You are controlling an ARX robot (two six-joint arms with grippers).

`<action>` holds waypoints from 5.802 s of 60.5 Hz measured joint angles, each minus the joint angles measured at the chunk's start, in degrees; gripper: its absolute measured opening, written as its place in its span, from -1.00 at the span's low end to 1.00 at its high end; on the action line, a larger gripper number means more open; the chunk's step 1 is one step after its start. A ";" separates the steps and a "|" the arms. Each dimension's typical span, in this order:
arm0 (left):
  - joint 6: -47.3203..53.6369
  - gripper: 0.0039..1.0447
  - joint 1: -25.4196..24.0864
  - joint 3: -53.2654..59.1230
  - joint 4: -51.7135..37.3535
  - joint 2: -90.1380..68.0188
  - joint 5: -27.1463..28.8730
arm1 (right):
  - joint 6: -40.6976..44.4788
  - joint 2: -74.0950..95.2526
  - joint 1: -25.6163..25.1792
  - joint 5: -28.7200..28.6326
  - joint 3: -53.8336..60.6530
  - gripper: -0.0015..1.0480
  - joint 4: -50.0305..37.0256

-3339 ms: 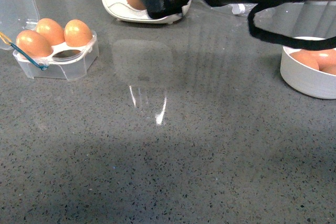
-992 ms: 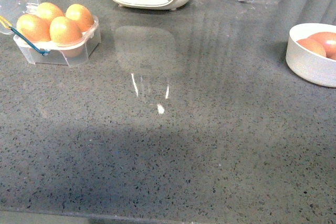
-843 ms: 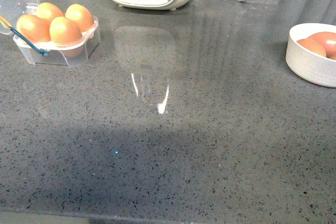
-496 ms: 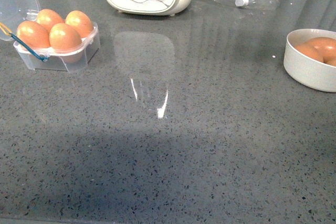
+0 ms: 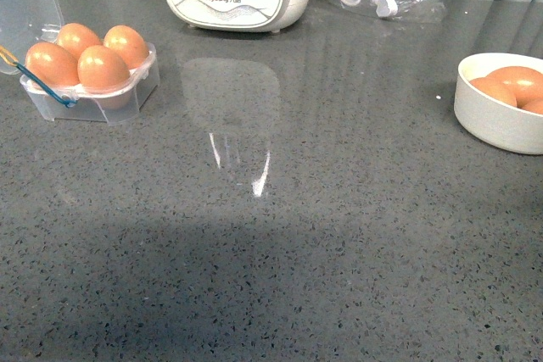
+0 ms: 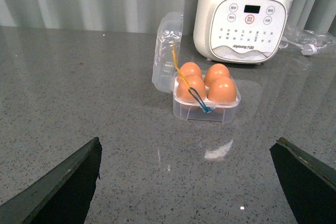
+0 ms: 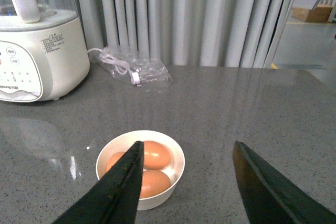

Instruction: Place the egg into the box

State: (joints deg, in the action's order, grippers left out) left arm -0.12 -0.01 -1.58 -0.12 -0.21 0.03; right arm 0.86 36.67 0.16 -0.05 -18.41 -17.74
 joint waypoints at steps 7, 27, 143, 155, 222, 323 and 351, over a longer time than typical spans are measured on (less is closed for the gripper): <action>0.00 0.87 0.00 0.00 0.00 0.00 0.00 | -0.22 -3.54 -0.09 0.02 3.58 -0.46 -0.81; 0.00 0.87 0.00 0.00 0.00 0.00 0.00 | -0.28 -11.91 -0.09 0.00 11.98 -0.94 -0.37; 0.00 0.87 0.00 0.00 0.00 0.02 0.00 | -0.26 -36.41 -0.09 0.00 18.05 0.61 17.70; 0.00 0.87 0.00 0.00 0.00 0.02 0.00 | -0.42 -36.41 -0.09 0.00 18.05 0.85 17.70; -3.08 0.87 -16.22 -23.32 -22.75 -59.14 -5.05 | -0.48 -36.41 -0.09 0.00 18.05 0.86 17.70; 3.61 0.87 19.43 -40.94 -13.31 -65.42 1.64 | -0.48 -36.41 -0.09 0.00 18.05 0.86 17.70; 6.34 0.87 19.93 -36.28 5.01 -43.43 7.50 | -0.48 -36.41 -0.09 0.00 18.05 0.86 17.70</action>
State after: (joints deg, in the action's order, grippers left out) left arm 6.22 19.92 -37.87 4.89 -43.64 7.53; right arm 0.38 0.25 0.08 -0.05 -0.36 -0.03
